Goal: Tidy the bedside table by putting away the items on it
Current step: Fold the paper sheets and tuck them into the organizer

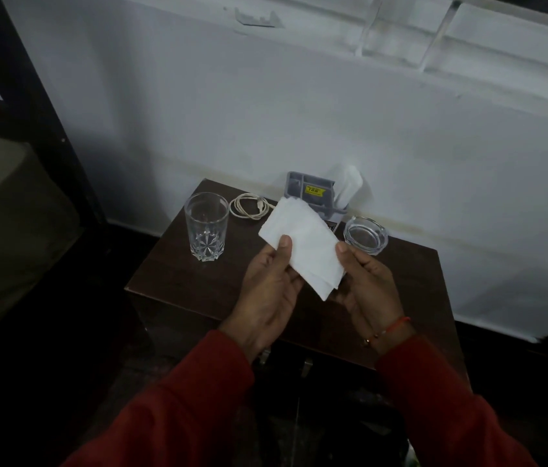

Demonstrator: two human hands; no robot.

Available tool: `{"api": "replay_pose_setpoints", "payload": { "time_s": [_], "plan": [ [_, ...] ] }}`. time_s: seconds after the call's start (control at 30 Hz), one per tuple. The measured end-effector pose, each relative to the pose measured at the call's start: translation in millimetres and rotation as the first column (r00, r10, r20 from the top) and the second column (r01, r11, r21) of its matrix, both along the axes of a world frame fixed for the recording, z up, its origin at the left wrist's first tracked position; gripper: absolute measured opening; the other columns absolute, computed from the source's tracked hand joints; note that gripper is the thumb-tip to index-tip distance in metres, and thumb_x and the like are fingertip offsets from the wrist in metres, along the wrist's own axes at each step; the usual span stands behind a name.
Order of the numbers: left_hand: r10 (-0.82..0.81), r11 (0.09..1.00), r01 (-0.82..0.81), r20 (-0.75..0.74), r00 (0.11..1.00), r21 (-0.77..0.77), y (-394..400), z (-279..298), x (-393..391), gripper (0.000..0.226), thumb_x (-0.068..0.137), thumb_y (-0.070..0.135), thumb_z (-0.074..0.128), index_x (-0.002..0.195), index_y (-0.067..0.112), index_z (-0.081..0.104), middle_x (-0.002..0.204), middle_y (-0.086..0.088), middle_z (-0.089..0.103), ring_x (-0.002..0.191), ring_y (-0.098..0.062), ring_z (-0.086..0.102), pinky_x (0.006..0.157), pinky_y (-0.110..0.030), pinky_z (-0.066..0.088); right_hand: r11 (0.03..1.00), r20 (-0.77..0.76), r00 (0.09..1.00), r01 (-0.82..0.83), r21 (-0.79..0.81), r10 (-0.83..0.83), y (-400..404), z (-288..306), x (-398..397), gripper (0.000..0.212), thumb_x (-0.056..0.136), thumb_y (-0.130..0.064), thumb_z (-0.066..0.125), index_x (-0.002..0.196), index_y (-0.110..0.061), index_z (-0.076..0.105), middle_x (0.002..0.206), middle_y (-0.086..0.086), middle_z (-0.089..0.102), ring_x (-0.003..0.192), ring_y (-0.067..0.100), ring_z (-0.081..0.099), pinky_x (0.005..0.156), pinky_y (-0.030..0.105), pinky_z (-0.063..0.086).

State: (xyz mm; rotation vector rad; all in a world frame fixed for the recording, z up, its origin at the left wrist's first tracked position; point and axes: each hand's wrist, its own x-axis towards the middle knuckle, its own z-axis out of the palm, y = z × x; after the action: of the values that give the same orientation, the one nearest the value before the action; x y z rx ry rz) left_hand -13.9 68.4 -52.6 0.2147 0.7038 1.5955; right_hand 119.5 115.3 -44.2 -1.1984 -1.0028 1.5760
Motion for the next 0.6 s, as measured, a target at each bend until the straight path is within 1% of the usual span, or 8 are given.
{"api": "replay_pose_setpoints", "payload": {
  "time_s": [0.1,0.17,0.23,0.3,0.37,0.4,0.47,0.6],
  "plan": [
    [0.021,1.000,-0.021,-0.005,1.000,0.003,-1.0,0.3,-1.0,0.032,0.100,0.021,0.055,0.127,0.006,0.063,0.115,-0.012,0.077,0.103,-0.021,0.076,0.088,-0.034,0.062,0.994,0.022,0.998,0.053,0.094,-0.055,-1.5,-1.7,-3.4,0.019,0.096,-0.024,0.062,0.107,-0.017,0.075,0.110,0.009,0.076,0.101,0.025,0.072,0.071,0.041,0.062],
    [0.018,0.999,-0.018,0.007,1.000,0.028,-3.1,1.9,-2.9,0.037,0.095,0.022,0.059,0.130,0.009,0.063,0.120,-0.012,0.076,0.107,-0.022,0.074,0.089,-0.036,0.062,0.987,0.027,0.997,0.073,0.145,-0.078,-1.7,-1.9,-4.8,0.016,0.095,-0.023,0.063,0.103,-0.020,0.077,0.106,0.004,0.077,0.100,0.022,0.073,0.067,0.039,0.062],
    [-0.002,0.998,0.002,0.010,1.000,0.063,-4.8,3.7,-4.0,0.042,0.090,0.019,0.063,0.132,0.013,0.062,0.127,-0.012,0.073,0.115,-0.024,0.071,0.091,-0.037,0.061,0.981,0.009,0.995,0.101,0.168,-0.104,-0.3,-0.8,-5.2,0.018,0.095,-0.021,0.063,0.106,-0.017,0.076,0.105,0.003,0.078,0.098,0.020,0.073,0.068,0.039,0.062],
    [-0.025,0.995,0.024,0.002,1.000,0.094,-5.1,3.1,-3.5,0.049,0.090,0.005,0.063,0.138,0.012,0.057,0.132,-0.014,0.069,0.121,-0.026,0.067,0.092,-0.036,0.060,0.982,-0.032,0.993,0.114,0.152,-0.110,2.1,0.1,-4.7,0.023,0.096,-0.020,0.062,0.113,-0.009,0.073,0.111,0.009,0.076,0.101,0.024,0.072,0.074,0.041,0.062],
    [-0.043,0.993,0.044,-0.017,0.999,0.110,-4.6,1.3,-2.7,0.056,0.091,-0.010,0.059,0.143,0.009,0.052,0.132,-0.015,0.069,0.121,-0.024,0.067,0.090,-0.032,0.060,0.987,-0.076,0.993,0.097,0.127,-0.088,2.9,1.0,-4.5,0.027,0.097,-0.019,0.061,0.117,-0.004,0.070,0.114,0.013,0.074,0.102,0.026,0.072,0.076,0.039,0.062],
    [-0.052,0.992,0.055,-0.029,0.998,0.116,-4.6,0.7,-2.5,0.059,0.090,-0.015,0.057,0.144,0.009,0.051,0.131,-0.015,0.069,0.118,-0.022,0.069,0.089,-0.031,0.061,0.989,-0.096,0.992,0.090,0.115,-0.079,2.4,1.2,-4.6,0.028,0.097,-0.019,0.060,0.118,-0.003,0.070,0.114,0.015,0.074,0.102,0.027,0.072,0.076,0.038,0.062],
    [-0.062,0.991,0.067,-0.047,0.997,0.119,-4.5,1.2,-2.1,0.063,0.089,-0.019,0.056,0.145,0.009,0.050,0.129,-0.015,0.070,0.113,-0.019,0.071,0.085,-0.029,0.061,0.989,-0.130,0.987,0.105,0.100,-0.092,1.4,1.3,-5.5,0.028,0.098,-0.017,0.059,0.118,0.000,0.069,0.113,0.015,0.075,0.100,0.025,0.073,0.075,0.036,0.062],
    [-0.053,0.990,0.060,-0.052,0.997,0.131,-4.1,3.1,-3.0,0.063,0.088,-0.021,0.057,0.143,0.009,0.052,0.125,-0.013,0.073,0.111,-0.018,0.072,0.084,-0.029,0.062,0.967,-0.145,0.963,0.241,0.077,-0.228,4.8,4.4,-2.9,0.026,0.098,-0.015,0.058,0.118,0.000,0.068,0.114,0.012,0.074,0.099,0.020,0.072,0.066,0.029,0.061]
  ]
}}
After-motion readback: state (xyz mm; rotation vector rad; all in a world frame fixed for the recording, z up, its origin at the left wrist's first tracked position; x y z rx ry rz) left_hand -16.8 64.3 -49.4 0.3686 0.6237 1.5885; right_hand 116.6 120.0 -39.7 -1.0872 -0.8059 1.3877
